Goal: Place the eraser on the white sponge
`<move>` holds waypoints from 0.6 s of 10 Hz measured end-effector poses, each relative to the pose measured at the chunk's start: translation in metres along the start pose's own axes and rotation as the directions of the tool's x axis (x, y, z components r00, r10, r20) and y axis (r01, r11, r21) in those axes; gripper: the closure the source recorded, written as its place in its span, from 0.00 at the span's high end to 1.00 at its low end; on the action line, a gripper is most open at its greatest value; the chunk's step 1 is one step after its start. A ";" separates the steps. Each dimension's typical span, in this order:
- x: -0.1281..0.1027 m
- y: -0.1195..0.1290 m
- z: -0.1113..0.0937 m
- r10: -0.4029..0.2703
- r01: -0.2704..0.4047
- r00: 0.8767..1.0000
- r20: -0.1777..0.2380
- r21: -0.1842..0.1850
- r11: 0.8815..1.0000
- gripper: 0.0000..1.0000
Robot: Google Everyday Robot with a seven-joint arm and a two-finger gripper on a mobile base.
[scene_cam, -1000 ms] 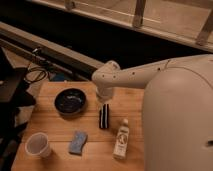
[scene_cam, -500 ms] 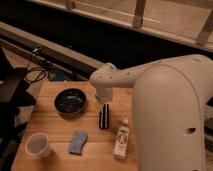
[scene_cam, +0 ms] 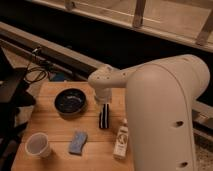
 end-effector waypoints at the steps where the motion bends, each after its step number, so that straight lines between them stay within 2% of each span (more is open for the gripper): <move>1: -0.005 -0.006 -0.003 0.040 -0.041 0.999 0.008 0.009 0.999 0.67; 2: -0.009 -0.014 -0.003 0.134 -0.134 0.991 0.009 0.000 0.991 0.67; 3: -0.005 -0.021 0.001 0.214 -0.214 0.977 0.003 -0.013 0.977 0.67; 4: 0.004 -0.029 0.008 0.310 -0.310 0.951 -0.015 -0.023 0.950 0.67; 5: 0.008 -0.030 0.020 0.375 -0.376 0.926 -0.034 -0.042 0.926 0.67; 6: 0.010 -0.031 0.026 0.405 -0.408 0.913 -0.045 -0.055 0.912 0.67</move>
